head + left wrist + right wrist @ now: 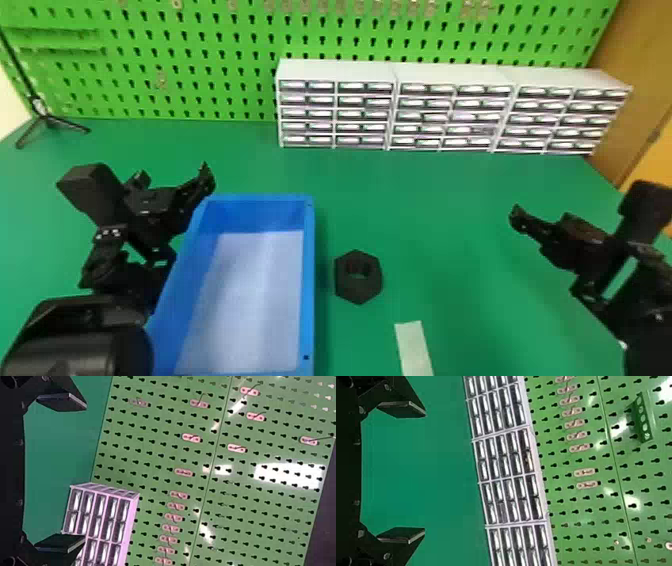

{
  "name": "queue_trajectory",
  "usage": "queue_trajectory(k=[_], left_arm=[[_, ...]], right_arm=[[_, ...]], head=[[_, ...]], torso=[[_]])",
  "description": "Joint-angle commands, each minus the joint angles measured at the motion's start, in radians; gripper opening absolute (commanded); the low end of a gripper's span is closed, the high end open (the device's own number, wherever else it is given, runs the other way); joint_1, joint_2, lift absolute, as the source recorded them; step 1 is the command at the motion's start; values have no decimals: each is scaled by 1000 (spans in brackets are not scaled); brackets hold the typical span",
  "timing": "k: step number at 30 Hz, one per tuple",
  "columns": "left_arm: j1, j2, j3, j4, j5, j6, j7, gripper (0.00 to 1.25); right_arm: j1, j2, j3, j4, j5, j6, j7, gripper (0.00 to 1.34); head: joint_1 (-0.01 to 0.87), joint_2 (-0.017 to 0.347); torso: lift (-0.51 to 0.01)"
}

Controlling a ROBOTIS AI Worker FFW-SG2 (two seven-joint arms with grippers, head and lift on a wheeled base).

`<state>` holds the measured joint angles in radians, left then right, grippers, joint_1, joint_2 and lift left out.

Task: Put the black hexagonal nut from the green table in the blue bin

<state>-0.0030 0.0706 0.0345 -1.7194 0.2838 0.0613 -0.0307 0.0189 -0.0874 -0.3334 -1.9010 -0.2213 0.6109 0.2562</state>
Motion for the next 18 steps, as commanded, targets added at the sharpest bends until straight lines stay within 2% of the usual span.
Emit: queue_trajectory(k=[1,4,8,18], left_arm=[[0,0,1,0,0,0,0,1132],[0,0,-1,0,0,0,0,1131],[0,0,-1,0,0,0,0,1131],[0,0,-1,0,0,0,0,1131]], right_arm=[[-11,25,-4,-46,48,78,0,1098],[-20,31,4,-72,65,150,0,1098],[-31,21,45,-121,119,265,0,1098],[-71,6,142,-205,192,530,-2,1100]], head=[[692,8],[692,8],[692,8],[692,8]], torso=[[-97],[-97],[-97],[-97]])
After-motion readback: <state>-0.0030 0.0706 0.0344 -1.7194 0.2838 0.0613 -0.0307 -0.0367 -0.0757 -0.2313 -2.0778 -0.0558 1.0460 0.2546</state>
